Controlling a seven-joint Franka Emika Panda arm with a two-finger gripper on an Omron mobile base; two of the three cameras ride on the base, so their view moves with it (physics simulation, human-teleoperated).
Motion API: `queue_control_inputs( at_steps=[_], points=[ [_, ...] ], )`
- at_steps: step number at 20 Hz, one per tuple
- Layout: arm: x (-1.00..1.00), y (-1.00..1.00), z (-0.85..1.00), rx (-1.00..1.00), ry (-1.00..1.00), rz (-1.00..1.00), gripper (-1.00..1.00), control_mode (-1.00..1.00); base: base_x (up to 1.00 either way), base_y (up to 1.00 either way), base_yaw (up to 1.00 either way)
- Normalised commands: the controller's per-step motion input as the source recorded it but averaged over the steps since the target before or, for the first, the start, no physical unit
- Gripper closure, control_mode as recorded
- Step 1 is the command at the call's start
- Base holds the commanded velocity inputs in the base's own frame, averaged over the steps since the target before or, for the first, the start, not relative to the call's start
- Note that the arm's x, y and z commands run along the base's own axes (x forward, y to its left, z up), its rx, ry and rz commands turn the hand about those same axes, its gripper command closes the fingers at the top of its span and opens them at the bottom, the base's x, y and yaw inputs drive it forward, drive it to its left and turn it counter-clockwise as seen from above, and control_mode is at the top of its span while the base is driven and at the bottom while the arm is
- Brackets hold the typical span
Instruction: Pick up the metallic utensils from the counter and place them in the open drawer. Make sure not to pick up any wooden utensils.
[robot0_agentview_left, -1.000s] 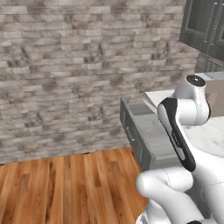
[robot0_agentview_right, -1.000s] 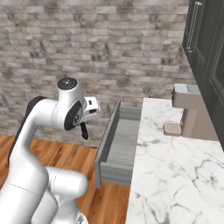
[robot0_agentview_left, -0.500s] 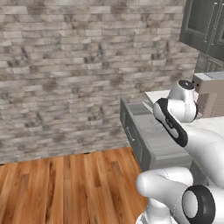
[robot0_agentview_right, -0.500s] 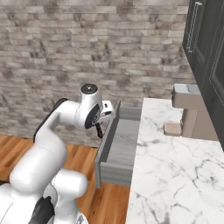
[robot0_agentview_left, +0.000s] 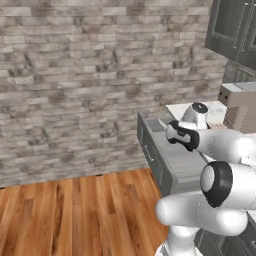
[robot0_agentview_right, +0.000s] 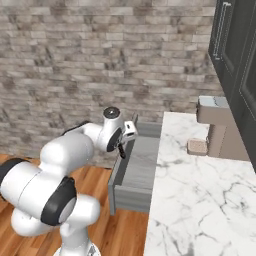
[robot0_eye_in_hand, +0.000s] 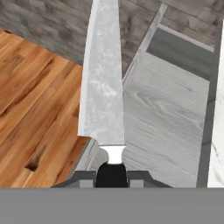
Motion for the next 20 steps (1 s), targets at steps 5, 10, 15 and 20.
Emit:
queue_control_inputs(
  at_steps=[5,10,15,20],
  points=[
    [0.38,0.0,-0.2,0.0,0.0,-0.17,1.0,-1.0,0.0,0.0,0.0],
    [0.22,0.0,-0.1,0.0,0.06,-0.26,1.0,-1.0,0.0,0.0,0.0],
    [0.13,-0.03,-0.15,0.02,0.02,-0.25,1.0,-1.0,0.0,0.0,0.0],
    [0.03,-0.16,-0.21,0.1,0.01,-0.1,1.0,-1.0,0.0,0.0,0.0]
  ],
)
